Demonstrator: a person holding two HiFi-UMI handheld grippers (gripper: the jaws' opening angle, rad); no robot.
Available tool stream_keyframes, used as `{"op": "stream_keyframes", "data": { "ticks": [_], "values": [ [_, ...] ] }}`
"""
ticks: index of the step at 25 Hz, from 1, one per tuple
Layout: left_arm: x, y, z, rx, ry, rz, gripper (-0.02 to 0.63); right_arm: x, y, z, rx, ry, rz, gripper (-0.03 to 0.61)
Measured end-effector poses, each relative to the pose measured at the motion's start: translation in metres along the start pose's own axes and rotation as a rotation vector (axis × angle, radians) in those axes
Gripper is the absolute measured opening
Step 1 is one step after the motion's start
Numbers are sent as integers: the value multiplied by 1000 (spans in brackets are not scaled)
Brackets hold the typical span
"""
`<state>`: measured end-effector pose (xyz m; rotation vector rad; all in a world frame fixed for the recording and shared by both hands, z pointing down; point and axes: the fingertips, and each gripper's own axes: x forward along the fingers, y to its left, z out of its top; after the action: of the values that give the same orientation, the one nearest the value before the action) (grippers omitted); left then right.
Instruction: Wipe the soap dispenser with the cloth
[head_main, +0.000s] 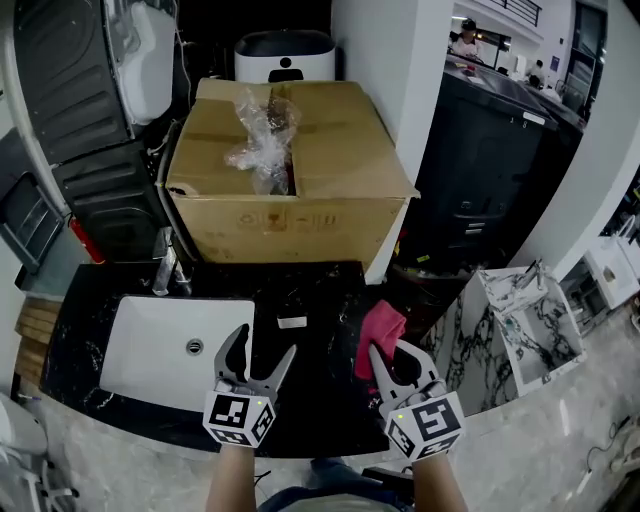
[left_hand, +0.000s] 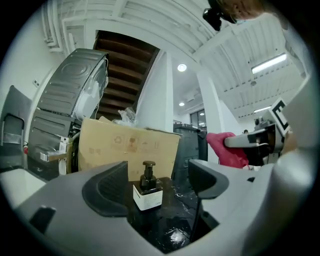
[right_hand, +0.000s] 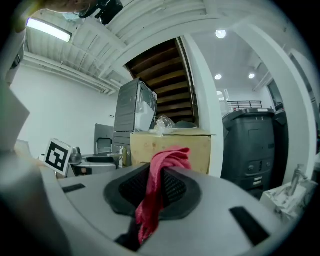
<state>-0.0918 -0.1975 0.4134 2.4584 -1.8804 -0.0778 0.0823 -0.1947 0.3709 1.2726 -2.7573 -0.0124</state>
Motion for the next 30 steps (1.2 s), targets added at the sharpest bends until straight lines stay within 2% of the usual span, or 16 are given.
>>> {"op": "stream_keyframes", "data": {
  "ticks": [6, 14, 15, 17, 24, 27, 30],
  "values": [
    [55, 11, -31, 23, 66, 38, 380, 30, -18, -19, 17, 44, 74, 49],
    [103, 25, -54, -11, 123, 52, 377, 51, -39, -45, 54, 104, 88, 49],
    [105, 25, -53, -1, 120, 58, 355, 52, -41, -45, 56, 106, 88, 49],
    [110, 28, -51, 23, 109, 79, 197, 55, -43, -46, 57, 109, 85, 49],
    [121, 30, -48, 52, 129, 38, 187, 58, -39, -54, 73, 140, 46, 49],
    [124, 29, -45, 69, 145, 20, 107, 58, -33, -53, 78, 149, 37, 49],
    [126, 29, -45, 71, 171, 2, 106, 58, -27, -50, 80, 147, 23, 49]
  ]
}}
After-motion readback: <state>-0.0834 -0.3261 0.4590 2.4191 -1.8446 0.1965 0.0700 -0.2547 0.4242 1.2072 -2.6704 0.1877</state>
